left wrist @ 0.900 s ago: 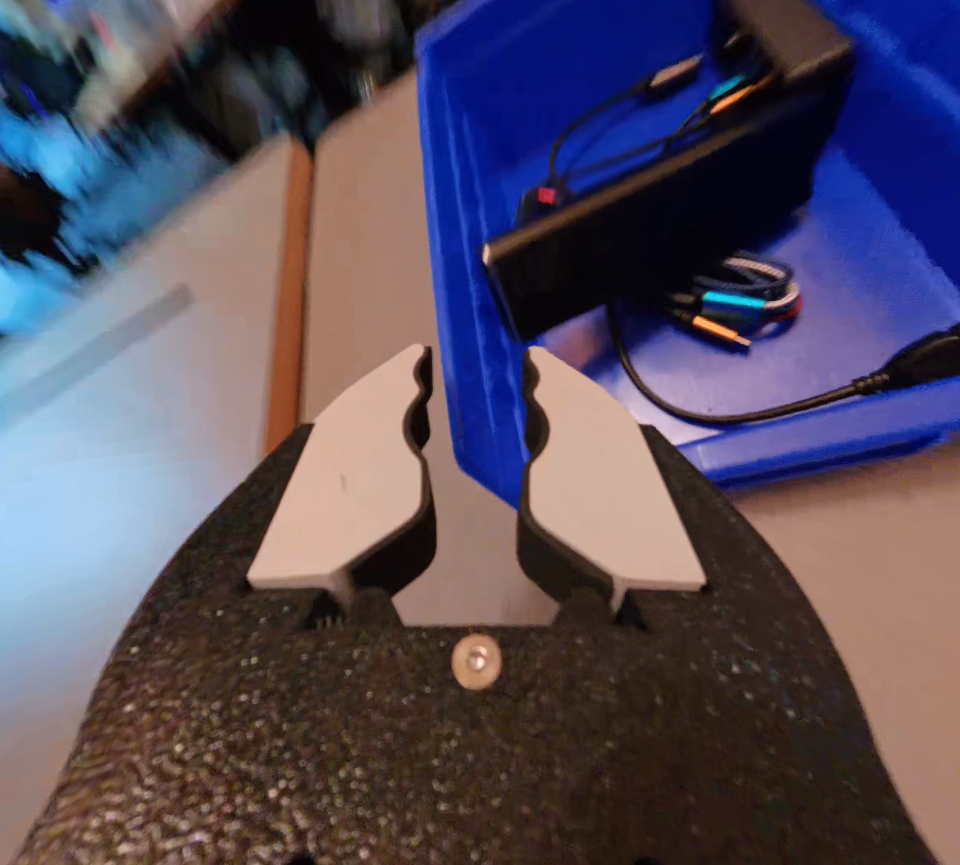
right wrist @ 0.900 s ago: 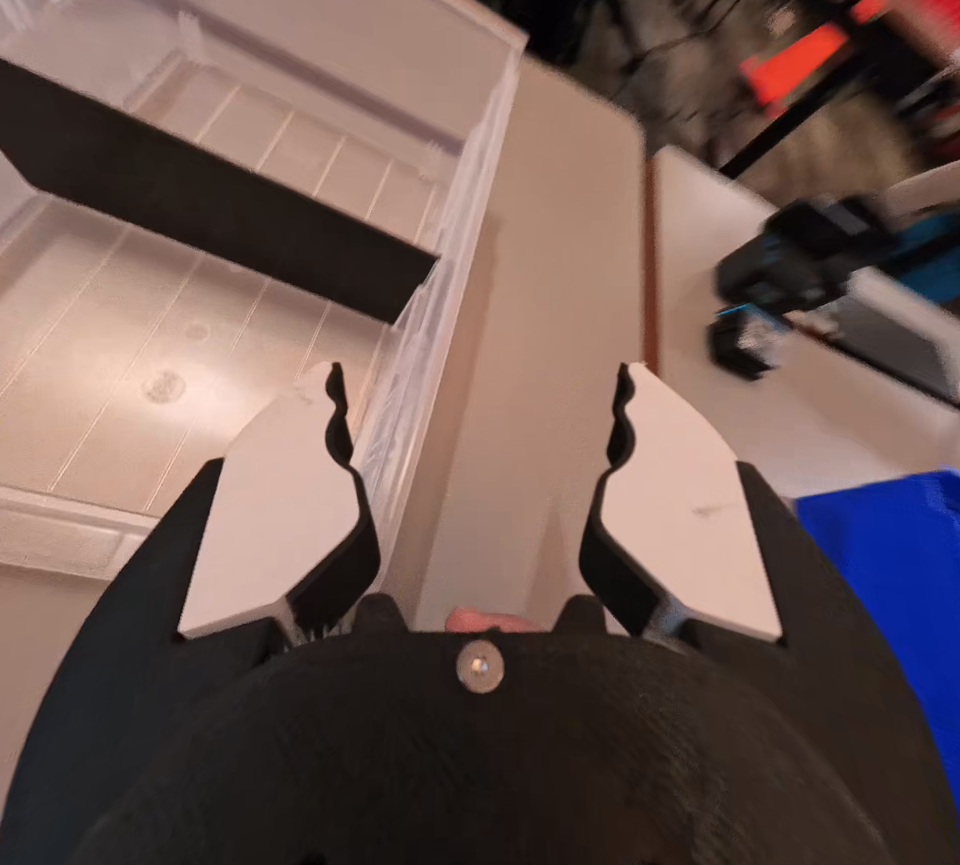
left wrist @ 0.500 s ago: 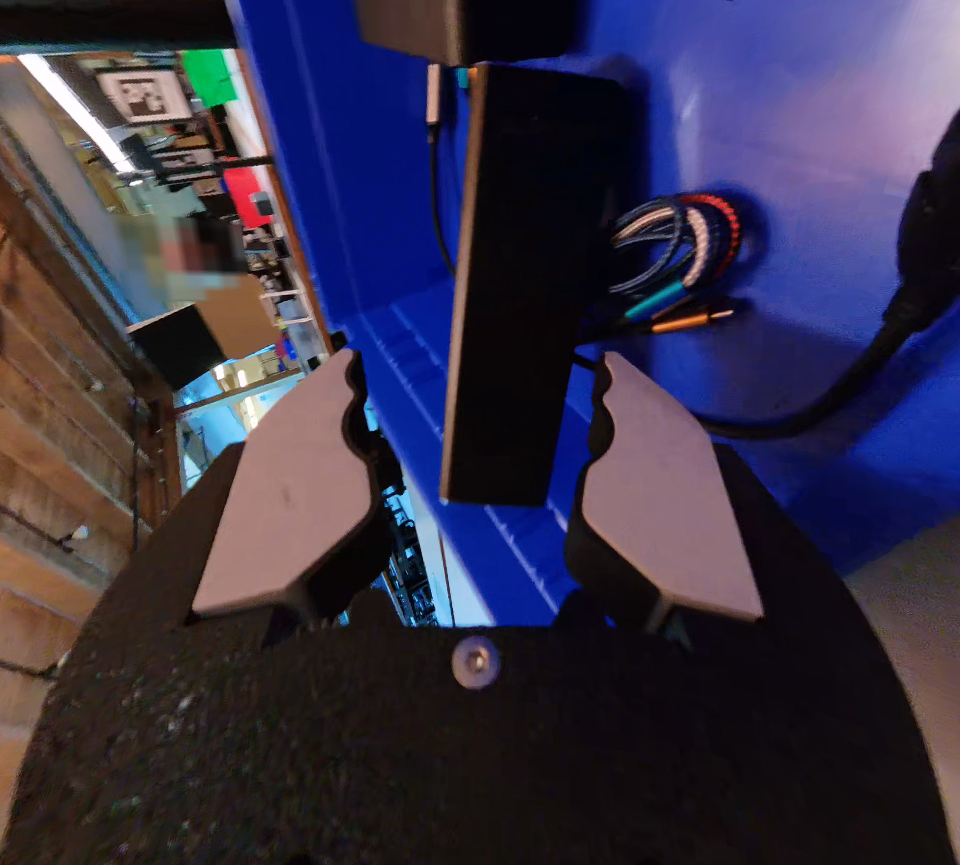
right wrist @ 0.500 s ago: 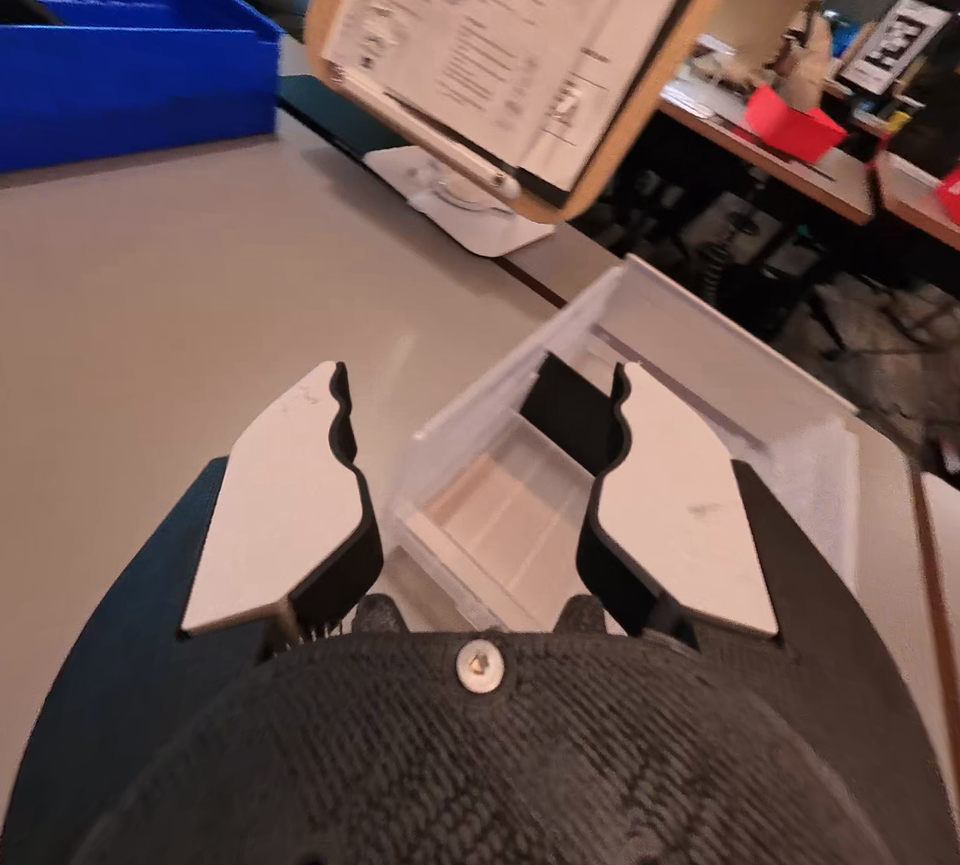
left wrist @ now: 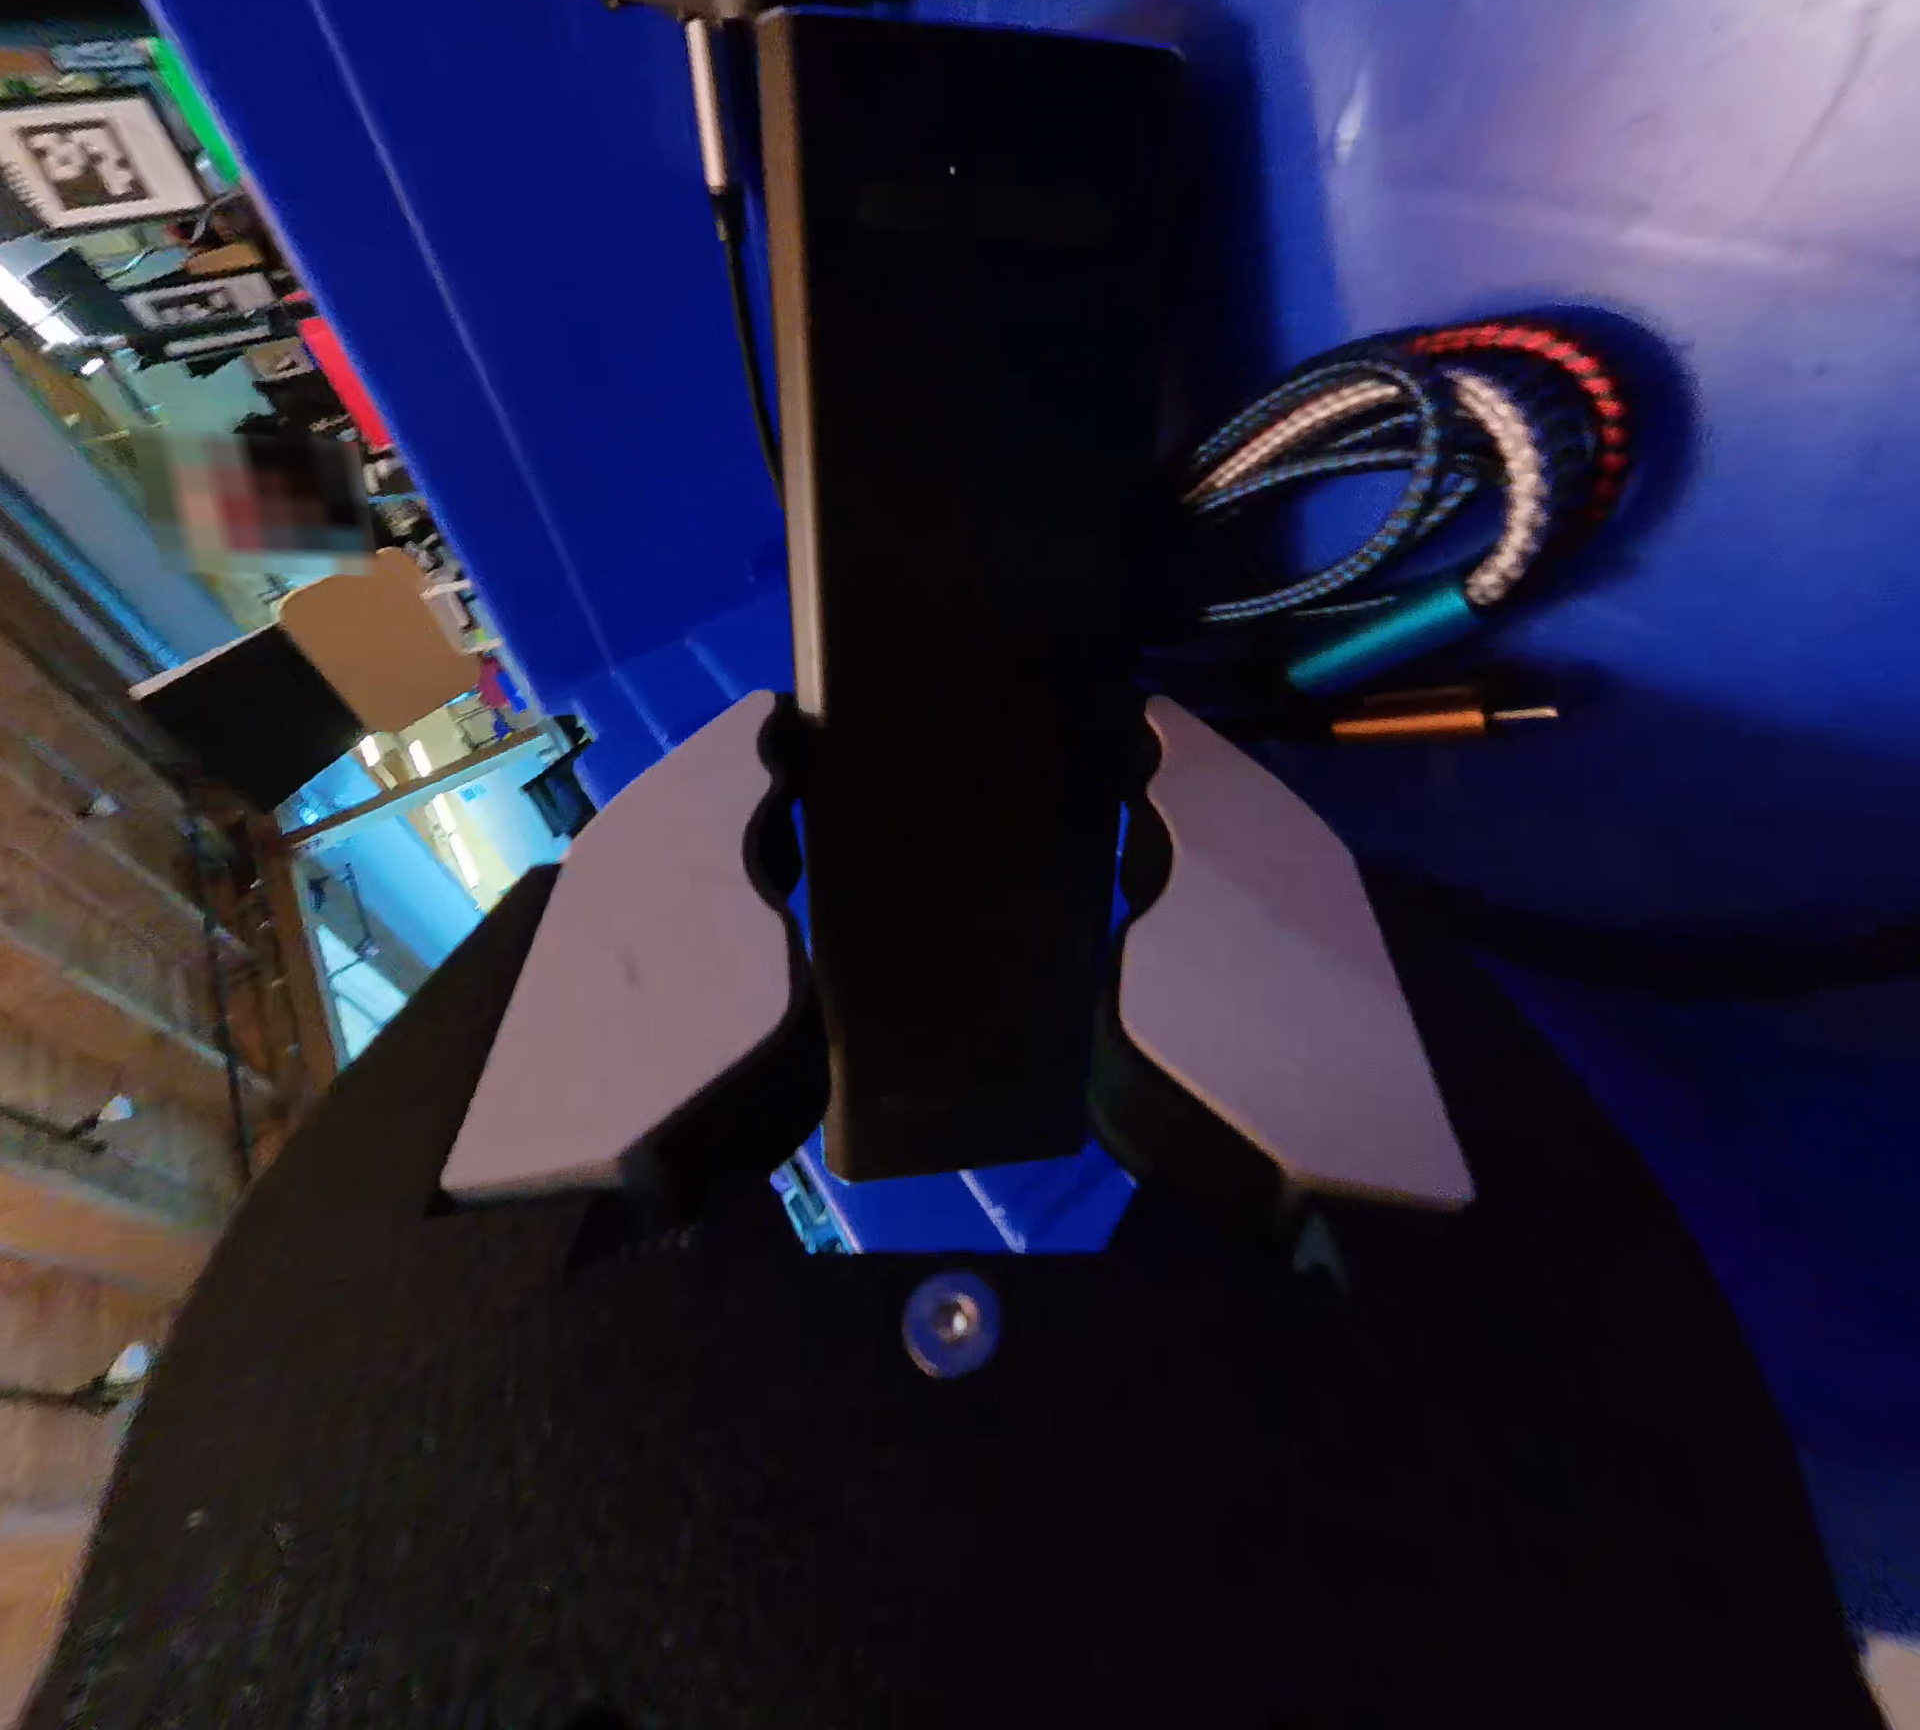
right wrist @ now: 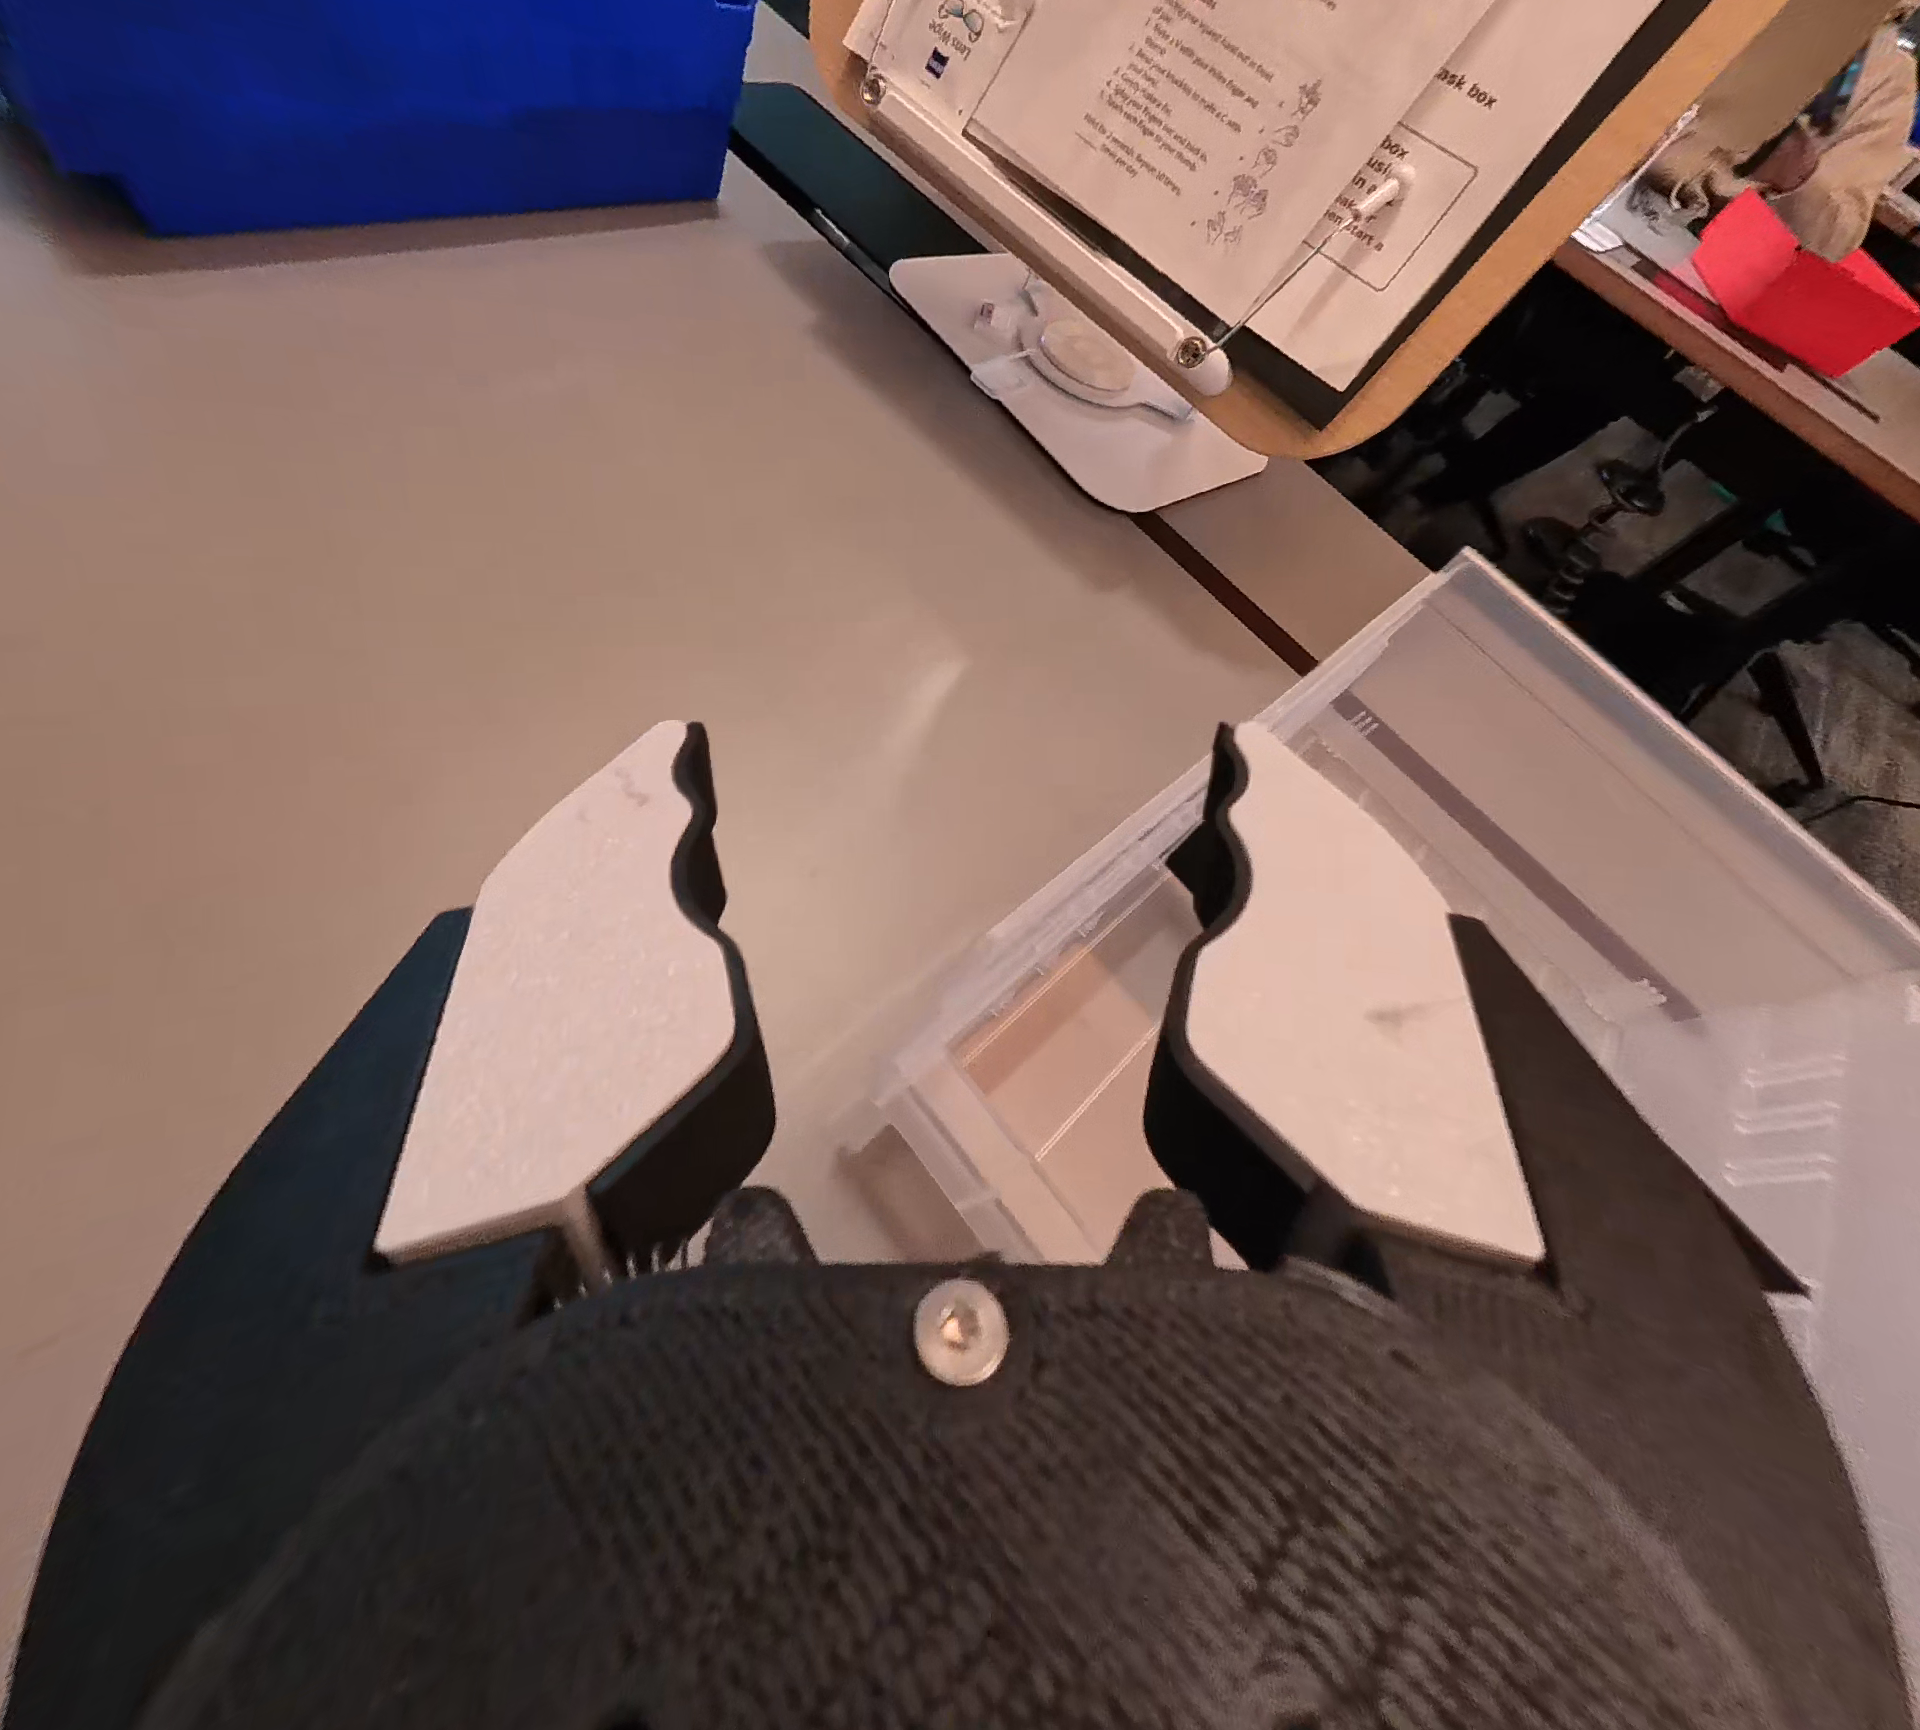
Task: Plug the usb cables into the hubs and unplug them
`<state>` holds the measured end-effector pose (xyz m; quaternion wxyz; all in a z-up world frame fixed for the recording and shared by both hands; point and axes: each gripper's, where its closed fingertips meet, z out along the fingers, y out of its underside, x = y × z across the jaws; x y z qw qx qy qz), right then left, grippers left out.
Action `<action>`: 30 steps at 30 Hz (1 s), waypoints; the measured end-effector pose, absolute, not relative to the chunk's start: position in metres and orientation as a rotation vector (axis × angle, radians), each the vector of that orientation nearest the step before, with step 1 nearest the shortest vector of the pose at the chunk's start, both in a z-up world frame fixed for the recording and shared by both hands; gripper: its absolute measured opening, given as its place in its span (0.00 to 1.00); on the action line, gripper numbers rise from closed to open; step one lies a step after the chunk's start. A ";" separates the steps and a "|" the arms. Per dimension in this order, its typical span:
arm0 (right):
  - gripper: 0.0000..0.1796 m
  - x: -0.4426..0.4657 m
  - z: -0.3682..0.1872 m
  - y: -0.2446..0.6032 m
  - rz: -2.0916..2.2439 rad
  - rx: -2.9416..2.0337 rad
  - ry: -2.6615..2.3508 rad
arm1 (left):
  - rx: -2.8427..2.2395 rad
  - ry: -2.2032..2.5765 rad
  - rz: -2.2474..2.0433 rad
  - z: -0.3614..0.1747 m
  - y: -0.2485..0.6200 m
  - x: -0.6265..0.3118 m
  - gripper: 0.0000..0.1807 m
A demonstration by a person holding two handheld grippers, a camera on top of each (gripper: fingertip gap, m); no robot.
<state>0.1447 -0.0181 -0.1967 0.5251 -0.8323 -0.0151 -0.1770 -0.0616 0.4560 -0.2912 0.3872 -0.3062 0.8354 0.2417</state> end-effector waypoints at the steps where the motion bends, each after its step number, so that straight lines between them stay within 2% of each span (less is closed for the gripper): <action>1: 0.51 0.143 -0.198 -0.018 -0.420 -1.996 -0.045 | -0.780 2.092 0.630 -0.290 0.458 -0.061 0.34; 4: 0.51 0.141 -0.199 -0.018 -0.424 -1.999 -0.066 | -0.751 1.969 0.683 -0.276 0.459 -0.060 0.34; 7: 0.50 0.139 -0.198 -0.019 -0.416 -1.985 -0.070 | -0.738 1.824 0.625 -0.239 0.451 -0.059 0.34; 12: 0.50 0.127 -0.191 -0.008 -0.357 -1.923 -0.081 | -0.722 1.552 0.412 -0.140 0.417 -0.061 0.33; 15: 0.50 0.107 -0.189 0.004 -0.306 -1.888 -0.146 | -0.728 1.414 0.156 -0.081 0.381 -0.065 0.33; 19: 0.52 0.072 -0.173 0.021 -0.262 -1.788 -0.277 | -0.749 1.301 -0.397 -0.027 0.319 -0.070 0.33; 22: 0.52 0.041 -0.143 0.033 -0.171 -1.651 -0.336 | -0.753 1.244 -0.909 -0.010 0.273 -0.075 0.35; 26: 0.50 -0.001 -0.093 0.045 -0.089 -1.513 -0.453 | -0.677 1.241 -1.621 -0.020 0.213 -0.080 0.33; 29: 0.35 -0.036 -0.046 0.048 0.004 -1.425 -0.497 | -0.585 1.199 -1.990 -0.044 0.178 -0.081 0.33; 30: 0.33 -0.050 -0.033 0.048 0.033 -1.401 -0.519 | -0.556 1.180 -2.093 -0.053 0.168 -0.081 0.35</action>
